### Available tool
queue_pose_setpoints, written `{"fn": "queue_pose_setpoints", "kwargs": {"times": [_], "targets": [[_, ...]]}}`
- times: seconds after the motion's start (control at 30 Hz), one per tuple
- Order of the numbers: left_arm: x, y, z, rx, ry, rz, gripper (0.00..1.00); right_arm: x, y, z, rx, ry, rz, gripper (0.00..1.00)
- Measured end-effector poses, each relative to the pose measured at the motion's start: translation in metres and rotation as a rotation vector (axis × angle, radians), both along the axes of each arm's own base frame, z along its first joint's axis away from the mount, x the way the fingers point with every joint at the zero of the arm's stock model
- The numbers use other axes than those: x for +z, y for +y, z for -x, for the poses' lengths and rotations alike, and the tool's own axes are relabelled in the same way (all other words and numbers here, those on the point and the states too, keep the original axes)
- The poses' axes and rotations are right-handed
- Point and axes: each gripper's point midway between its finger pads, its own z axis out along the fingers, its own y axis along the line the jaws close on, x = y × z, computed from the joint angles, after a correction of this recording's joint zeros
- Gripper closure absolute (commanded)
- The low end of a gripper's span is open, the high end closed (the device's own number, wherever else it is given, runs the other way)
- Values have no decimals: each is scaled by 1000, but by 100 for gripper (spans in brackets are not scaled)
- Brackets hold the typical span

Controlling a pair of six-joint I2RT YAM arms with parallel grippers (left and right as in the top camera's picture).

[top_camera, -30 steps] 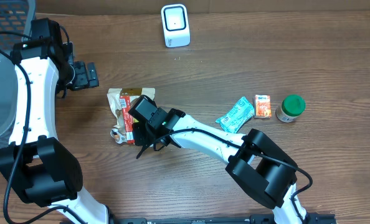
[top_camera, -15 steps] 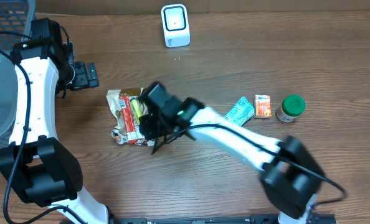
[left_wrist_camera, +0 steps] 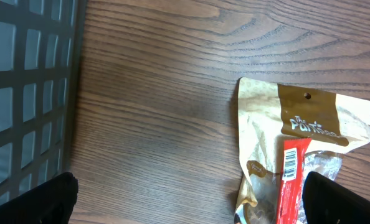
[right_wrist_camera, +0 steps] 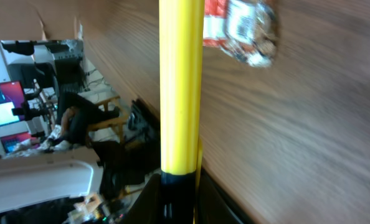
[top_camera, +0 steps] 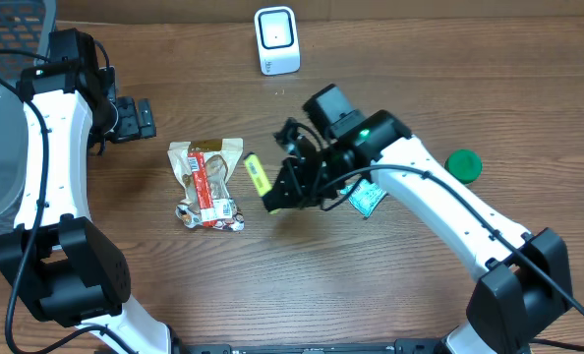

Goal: Scan the item barcode
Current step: 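Lift the yellow marker and rotate it upright with the right gripper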

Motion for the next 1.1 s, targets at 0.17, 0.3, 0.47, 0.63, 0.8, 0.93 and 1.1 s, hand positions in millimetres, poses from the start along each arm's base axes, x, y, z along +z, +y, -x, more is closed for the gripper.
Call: {"fn": "queue_pose_setpoints", "kwargs": {"times": [0.17,0.3,0.47,0.63,0.8,0.93,1.1], "targets": [[0,0,0,0,0,0,0,5,-5,2,22,19,-39,96],[0,-2,-1,-6,0,0,0,12,2,9,53,32,-86,96],[0,-3,-1,-6,0,0,0,21,8,21,85,82,-143,96],[0,-3,-1,-6,0,0,0,31,8,32,112,138,-192,96],[0,-3,-1,-7,0,0,0,33,5,40,143,151,-208,96],[0,-3,-1,-7,0,0,0,34,4,43,165,139,-217,96],[0,-3,-1,-7,0,0,0,33,3,44,187,115,-226,96]]}}
